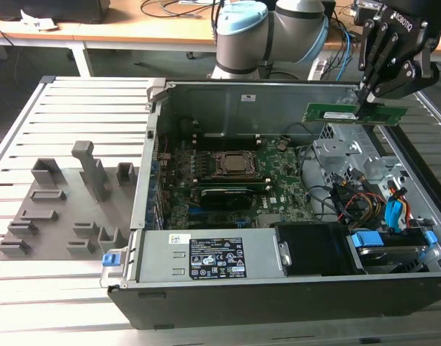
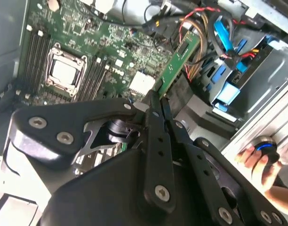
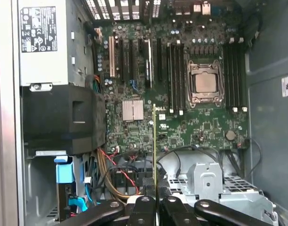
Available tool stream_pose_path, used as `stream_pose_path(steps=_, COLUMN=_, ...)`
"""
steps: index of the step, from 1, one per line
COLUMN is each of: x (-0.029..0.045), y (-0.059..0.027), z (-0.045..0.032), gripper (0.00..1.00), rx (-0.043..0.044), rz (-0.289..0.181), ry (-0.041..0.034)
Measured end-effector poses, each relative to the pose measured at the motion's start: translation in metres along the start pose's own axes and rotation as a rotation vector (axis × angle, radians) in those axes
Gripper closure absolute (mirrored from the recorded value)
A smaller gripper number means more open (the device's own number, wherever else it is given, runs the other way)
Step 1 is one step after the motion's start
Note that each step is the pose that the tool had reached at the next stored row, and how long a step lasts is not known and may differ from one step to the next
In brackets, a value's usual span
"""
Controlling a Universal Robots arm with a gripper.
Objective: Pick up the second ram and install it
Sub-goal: 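Pick up the second ram and move it above second insertion slot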
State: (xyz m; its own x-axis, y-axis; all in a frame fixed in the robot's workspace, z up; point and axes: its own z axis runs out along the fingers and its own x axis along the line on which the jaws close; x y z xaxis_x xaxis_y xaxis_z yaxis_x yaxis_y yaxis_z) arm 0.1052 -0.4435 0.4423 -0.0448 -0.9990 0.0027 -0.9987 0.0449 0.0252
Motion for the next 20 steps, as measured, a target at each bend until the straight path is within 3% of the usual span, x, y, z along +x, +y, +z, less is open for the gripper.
stream_pose_path(steps=4, x=0.0, y=0.0004, z=0.0, gripper=0.87, rx=-0.0001, rz=0.0, ry=-0.0016)
stream_pose_path(steps=5, x=0.0001, y=0.003, z=0.0004, gripper=0.87, rx=-0.0001, rz=0.0, ry=-0.0015)
stream_pose_path(steps=7, x=0.0008, y=0.0192, z=0.0037, gripper=0.87, rx=0.0, rz=0.0, ry=-0.0016)
stream_pose_path(steps=9, x=0.0011, y=0.0278, z=0.0063, gripper=0.87, rx=0.0, rz=0.0, ry=-0.0018)
stream_pose_path(steps=13, x=0.0011, y=0.0369, z=0.0116, gripper=0.87, rx=0.0, rz=0.0, ry=-0.0021)
stream_pose_path(steps=20, x=0.0012, y=0.0449, z=0.0211, gripper=0.87, rx=0.0001, rz=0.0, ry=-0.002)
